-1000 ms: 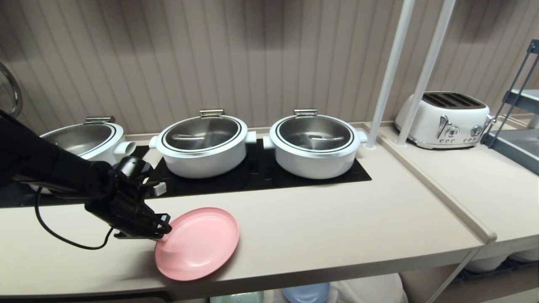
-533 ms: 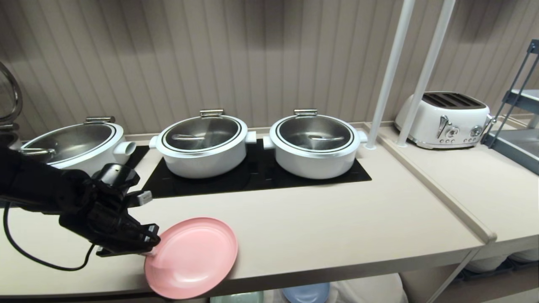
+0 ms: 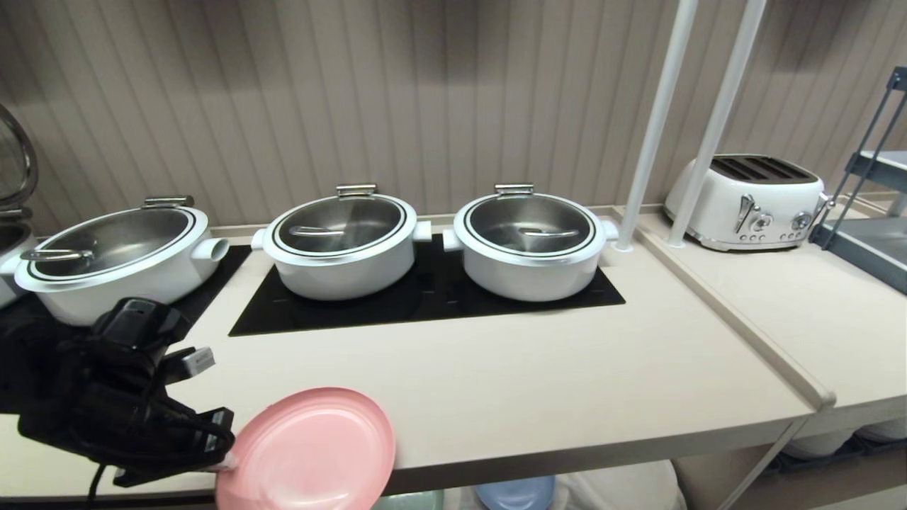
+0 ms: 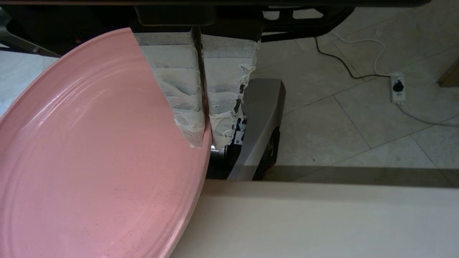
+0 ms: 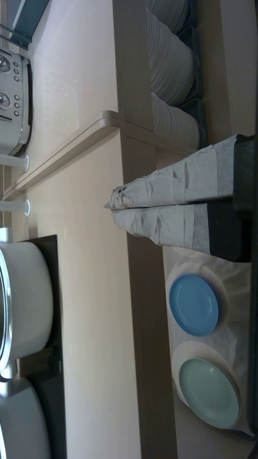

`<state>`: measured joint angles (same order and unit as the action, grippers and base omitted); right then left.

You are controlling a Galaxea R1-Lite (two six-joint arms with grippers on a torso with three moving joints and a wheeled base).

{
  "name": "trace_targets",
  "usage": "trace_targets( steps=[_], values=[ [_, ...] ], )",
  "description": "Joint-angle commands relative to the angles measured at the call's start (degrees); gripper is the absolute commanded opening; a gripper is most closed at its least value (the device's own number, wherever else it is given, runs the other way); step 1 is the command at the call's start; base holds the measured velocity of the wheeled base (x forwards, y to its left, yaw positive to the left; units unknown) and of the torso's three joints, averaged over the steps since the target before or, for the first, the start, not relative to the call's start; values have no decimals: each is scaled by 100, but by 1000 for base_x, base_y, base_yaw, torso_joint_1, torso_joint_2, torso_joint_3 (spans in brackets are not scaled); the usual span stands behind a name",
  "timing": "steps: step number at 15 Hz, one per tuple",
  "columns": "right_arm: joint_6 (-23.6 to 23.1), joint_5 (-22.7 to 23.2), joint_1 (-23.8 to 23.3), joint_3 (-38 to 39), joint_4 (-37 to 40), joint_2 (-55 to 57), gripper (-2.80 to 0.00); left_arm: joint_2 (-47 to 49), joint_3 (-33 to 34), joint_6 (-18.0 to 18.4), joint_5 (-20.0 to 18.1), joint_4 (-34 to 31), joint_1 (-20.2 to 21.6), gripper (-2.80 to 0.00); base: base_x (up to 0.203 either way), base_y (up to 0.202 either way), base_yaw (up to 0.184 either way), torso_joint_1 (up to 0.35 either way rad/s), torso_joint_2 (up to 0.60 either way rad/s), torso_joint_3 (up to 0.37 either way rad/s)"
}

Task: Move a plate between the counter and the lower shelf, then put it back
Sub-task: Pick up the plate

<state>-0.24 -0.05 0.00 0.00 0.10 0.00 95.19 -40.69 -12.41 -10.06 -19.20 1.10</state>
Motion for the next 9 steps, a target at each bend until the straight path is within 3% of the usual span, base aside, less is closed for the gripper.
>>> trace_targets(
  steps=[1, 4, 9],
  values=[
    [-2, 5, 0, 0, -1, 0, -280, -444, 186, -34, -20, -25, 16, -280, 0, 0, 0, 0, 0, 0],
    [-2, 5, 0, 0, -1, 0, -280, -965, 482, -49, -215, -107, 101, -280, 0, 0, 0, 0, 0, 0],
    [-2, 5, 0, 0, -1, 0, -280, -1820, 554, -43, -587, -1275, 111, -280, 0, 0, 0, 0, 0, 0]
  ],
)
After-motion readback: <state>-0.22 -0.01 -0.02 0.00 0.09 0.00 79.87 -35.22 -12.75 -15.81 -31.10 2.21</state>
